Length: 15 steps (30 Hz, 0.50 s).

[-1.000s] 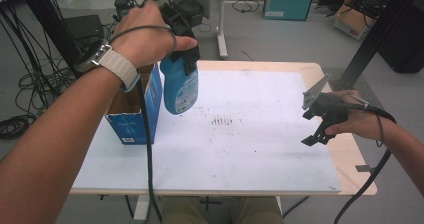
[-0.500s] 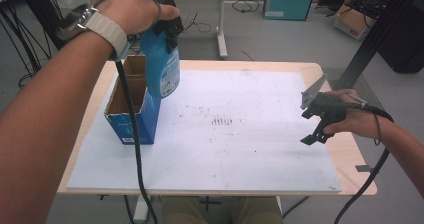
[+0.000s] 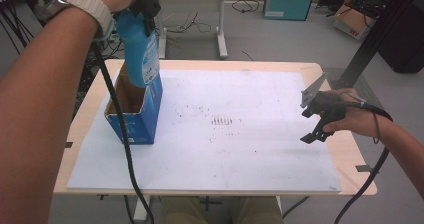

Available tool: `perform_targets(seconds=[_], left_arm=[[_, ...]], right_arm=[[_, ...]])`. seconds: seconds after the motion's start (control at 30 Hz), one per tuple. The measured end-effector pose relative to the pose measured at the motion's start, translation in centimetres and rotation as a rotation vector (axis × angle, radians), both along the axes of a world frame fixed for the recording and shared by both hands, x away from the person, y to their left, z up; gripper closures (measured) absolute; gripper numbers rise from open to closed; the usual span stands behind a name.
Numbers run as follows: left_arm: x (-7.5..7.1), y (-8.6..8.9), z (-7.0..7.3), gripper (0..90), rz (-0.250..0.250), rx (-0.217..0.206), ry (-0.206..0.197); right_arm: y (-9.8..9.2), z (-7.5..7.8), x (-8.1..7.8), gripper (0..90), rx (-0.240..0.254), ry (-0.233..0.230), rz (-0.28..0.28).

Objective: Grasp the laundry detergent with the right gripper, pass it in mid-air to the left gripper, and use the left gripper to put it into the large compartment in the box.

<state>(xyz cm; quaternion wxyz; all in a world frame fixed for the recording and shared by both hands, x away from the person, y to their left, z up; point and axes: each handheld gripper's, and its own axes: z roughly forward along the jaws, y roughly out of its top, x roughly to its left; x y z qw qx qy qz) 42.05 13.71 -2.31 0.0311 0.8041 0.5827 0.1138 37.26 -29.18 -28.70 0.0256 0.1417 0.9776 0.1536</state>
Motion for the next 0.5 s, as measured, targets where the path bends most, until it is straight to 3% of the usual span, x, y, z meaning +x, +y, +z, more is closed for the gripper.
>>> perform_targets(seconds=[0.3,0.5], left_arm=[[0.7,2.0,-0.3,37.7,0.061,-0.001,-0.018],[1.2,3.0,-0.9,37.7,0.089,0.001,-0.007]], right_arm=[[-0.2,-0.2,-0.1,8.4,-0.004,0.010,-0.031],[-0.2,-0.4,0.0,8.4,-0.002,0.013,-0.032]])
